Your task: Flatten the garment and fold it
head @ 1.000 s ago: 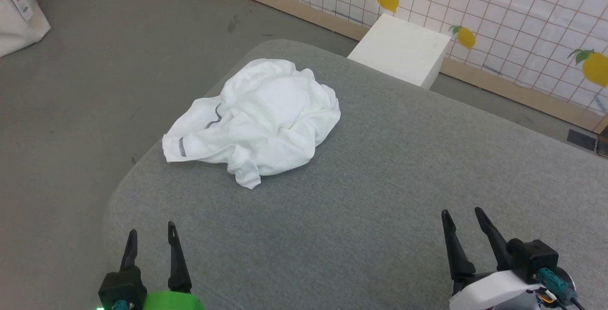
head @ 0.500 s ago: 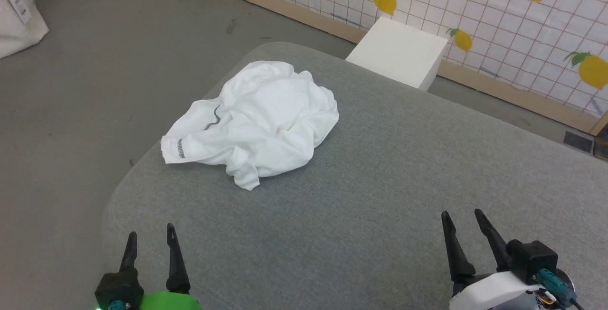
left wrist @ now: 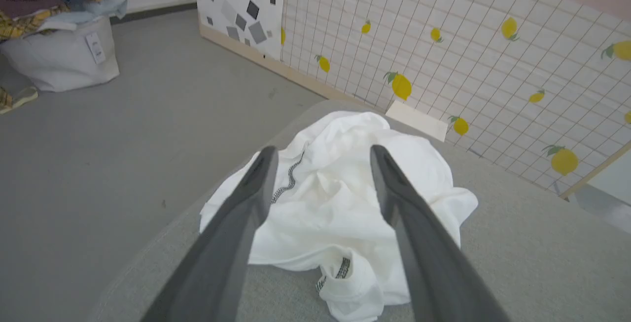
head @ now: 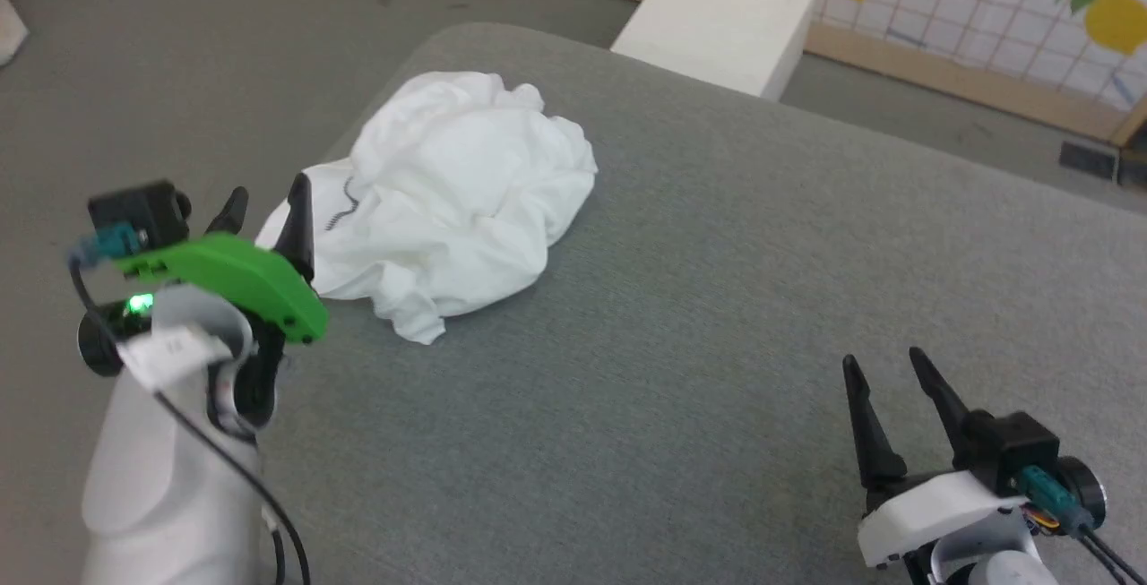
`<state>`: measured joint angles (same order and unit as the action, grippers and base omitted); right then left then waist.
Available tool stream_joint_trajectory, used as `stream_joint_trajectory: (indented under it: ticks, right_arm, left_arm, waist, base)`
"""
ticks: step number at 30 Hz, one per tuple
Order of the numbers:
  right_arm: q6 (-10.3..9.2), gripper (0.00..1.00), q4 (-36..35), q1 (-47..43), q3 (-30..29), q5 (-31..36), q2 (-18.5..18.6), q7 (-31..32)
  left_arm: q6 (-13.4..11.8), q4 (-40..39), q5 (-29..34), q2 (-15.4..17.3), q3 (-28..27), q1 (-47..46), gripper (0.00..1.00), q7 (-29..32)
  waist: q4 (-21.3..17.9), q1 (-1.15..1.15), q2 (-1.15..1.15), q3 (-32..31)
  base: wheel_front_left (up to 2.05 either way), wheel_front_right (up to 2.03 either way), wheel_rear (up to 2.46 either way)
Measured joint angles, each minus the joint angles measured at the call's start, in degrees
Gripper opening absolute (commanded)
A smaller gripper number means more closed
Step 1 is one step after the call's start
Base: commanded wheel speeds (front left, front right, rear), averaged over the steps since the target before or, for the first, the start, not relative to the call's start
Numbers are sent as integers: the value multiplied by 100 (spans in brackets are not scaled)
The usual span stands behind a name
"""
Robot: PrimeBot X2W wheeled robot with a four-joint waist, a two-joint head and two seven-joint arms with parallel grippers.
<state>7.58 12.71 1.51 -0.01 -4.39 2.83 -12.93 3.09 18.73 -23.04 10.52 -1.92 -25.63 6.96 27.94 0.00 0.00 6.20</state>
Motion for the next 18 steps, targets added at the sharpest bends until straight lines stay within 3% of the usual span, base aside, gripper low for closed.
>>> stream_joint_trajectory:
  ticks: [4, 8, 18]
  right_arm:
    - [0, 100, -189, 93, -88, 119, -1, 103]
    - [0, 100, -369, 120, -166, 188, -1, 178]
    - [0, 100, -517, 204, -220, 275, -1, 190]
  left_arm:
    - [43, 683, -419, 147, -3, -644, 100, 1343]
    - [25, 1161, -545, 319, 19, -918, 100, 2240]
    - [-10, 1875, -588, 276, 269, -851, 100, 2673]
  waist:
    - [-230, 0, 0, 289]
    - [-483, 0, 0, 592]
    - [-1003, 0, 0, 1240]
  base:
    - [0, 0, 0]
    - [0, 0, 0]
    - [0, 0, 0]
